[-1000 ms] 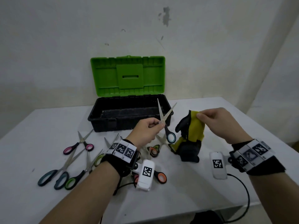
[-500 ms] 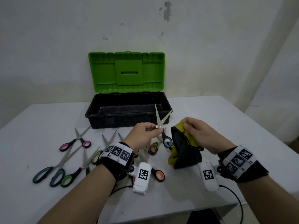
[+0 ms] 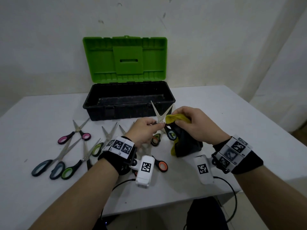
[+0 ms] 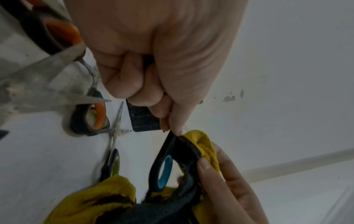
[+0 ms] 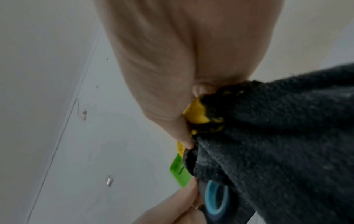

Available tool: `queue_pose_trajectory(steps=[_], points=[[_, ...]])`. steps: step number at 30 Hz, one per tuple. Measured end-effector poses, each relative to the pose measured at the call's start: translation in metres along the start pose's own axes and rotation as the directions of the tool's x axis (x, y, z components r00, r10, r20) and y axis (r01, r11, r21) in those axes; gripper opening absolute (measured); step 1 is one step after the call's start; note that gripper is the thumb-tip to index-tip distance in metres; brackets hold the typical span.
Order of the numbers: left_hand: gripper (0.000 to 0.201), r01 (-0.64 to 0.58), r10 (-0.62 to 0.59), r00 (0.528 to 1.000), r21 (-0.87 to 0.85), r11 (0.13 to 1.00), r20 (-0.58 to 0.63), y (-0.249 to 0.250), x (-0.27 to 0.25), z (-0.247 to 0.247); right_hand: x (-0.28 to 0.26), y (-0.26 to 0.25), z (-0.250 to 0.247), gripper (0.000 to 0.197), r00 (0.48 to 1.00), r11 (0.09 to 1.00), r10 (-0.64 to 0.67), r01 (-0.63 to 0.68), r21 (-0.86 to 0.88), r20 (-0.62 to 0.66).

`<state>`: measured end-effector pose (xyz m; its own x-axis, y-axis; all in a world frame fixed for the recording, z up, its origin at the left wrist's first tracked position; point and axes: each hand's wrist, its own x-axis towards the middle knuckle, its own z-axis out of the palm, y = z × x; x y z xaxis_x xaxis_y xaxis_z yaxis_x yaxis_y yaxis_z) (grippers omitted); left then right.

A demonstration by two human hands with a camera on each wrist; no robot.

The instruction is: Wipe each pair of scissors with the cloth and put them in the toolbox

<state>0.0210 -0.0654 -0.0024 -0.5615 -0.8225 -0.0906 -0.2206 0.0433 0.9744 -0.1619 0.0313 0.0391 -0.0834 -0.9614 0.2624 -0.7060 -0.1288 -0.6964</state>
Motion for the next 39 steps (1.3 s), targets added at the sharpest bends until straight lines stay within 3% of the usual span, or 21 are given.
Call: queue_pose_trajectory(steps=[8,13,17,24,29,33,39], points=[[0.022,-0.06,0.061,0.998,-0.027,0.998,0.015,0.002,-0.005,0.006,0.004,-0.001,0.012,0.016,0.976,0.977,-0.169,0.147,-0.154,-0.138],[0.013,-0.075,0.075,0.997,0.006,0.997,0.015,0.0,-0.006,0.01,0.005,0.006,0.017,0.02,0.942,0.927,-0.31,0.27,-0.259,-0.129],[0.01,-0.109,0.109,0.994,0.006,0.994,0.024,0.003,-0.007,0.013,0.006,0.01,0.023,0.021,0.929,0.903,-0.345,0.29,-0.317,-0.134],[0.013,-0.132,0.132,0.991,0.03,0.991,-0.006,0.004,-0.005,0.011,0.01,0.01,0.024,0.021,0.928,0.897,-0.314,0.221,-0.382,-0.201],[0.01,-0.113,0.115,0.993,0.097,0.989,-0.013,0.001,-0.005,0.007,0.019,0.015,0.014,0.022,0.938,0.919,-0.167,0.037,-0.392,-0.302],[0.024,-0.044,0.044,0.999,0.061,0.997,-0.006,-0.002,-0.007,0.008,0.019,0.02,0.002,0.019,0.913,0.932,-0.134,-0.016,-0.361,-0.385],[0.017,-0.071,0.071,0.997,0.07,0.995,0.003,0.001,-0.006,0.01,0.0,0.001,0.023,0.017,0.962,0.926,-0.225,0.163,-0.34,-0.152]])
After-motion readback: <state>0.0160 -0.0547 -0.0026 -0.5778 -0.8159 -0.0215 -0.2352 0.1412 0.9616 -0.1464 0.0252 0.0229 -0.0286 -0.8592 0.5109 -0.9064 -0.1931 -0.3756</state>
